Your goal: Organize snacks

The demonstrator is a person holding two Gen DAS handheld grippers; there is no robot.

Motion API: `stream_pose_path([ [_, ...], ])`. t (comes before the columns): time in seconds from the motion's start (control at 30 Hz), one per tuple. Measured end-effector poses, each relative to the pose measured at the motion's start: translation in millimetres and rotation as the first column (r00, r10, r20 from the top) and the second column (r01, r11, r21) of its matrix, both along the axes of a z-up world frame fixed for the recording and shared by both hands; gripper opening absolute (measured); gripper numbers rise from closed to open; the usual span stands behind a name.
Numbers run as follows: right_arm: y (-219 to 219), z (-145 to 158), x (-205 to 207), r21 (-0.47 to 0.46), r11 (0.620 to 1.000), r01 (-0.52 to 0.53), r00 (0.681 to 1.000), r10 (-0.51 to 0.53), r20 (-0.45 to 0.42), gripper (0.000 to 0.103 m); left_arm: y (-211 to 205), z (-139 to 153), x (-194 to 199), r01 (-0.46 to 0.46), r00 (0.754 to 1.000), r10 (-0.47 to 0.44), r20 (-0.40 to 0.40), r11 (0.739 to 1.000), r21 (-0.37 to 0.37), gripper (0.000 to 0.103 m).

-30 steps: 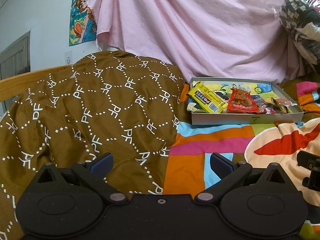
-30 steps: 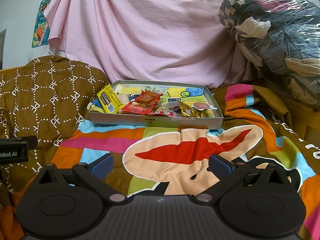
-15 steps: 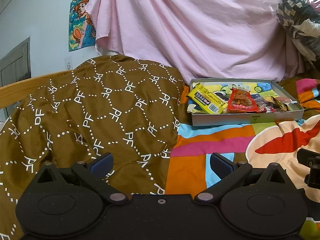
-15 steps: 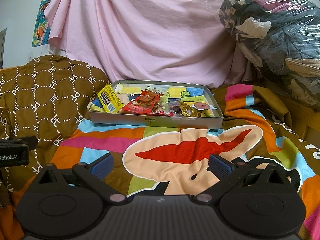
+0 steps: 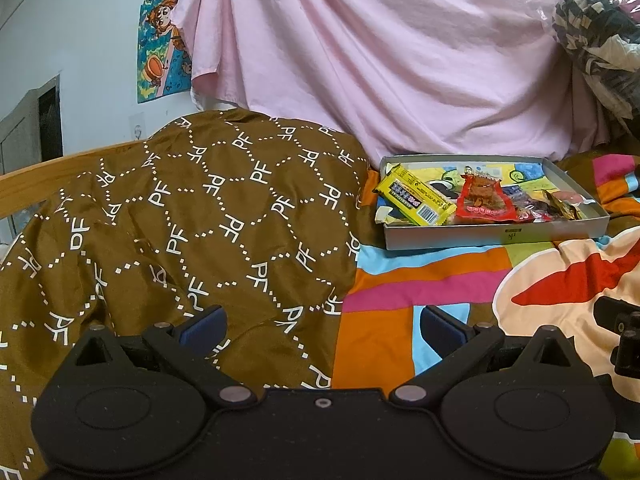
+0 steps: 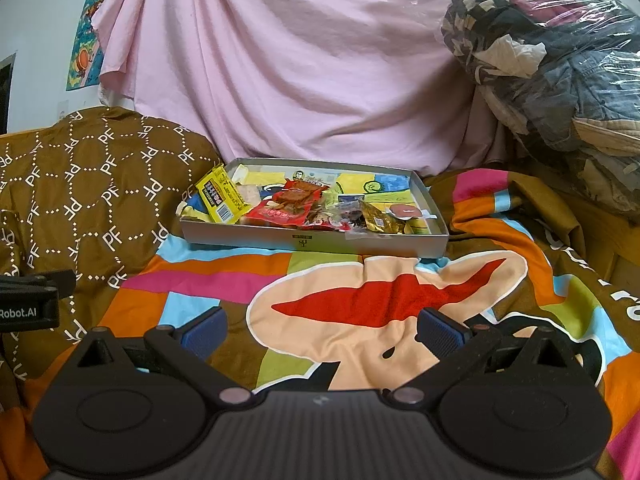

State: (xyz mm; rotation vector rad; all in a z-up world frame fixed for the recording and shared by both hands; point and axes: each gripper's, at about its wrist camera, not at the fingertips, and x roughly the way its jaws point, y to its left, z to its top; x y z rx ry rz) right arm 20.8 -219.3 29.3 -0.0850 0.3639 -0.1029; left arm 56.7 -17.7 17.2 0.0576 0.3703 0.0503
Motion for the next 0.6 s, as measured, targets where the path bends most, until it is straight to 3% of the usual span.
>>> stream_pose_path([
  [0.6, 1.4, -1.9, 0.2, -0.007, 1.0, -0.008, 1.0, 0.008, -0.006, 0.103, 0.2, -0.7, 0.5, 0.001, 1.0, -0.001, -0.006, 1.0, 0.001, 0.102],
])
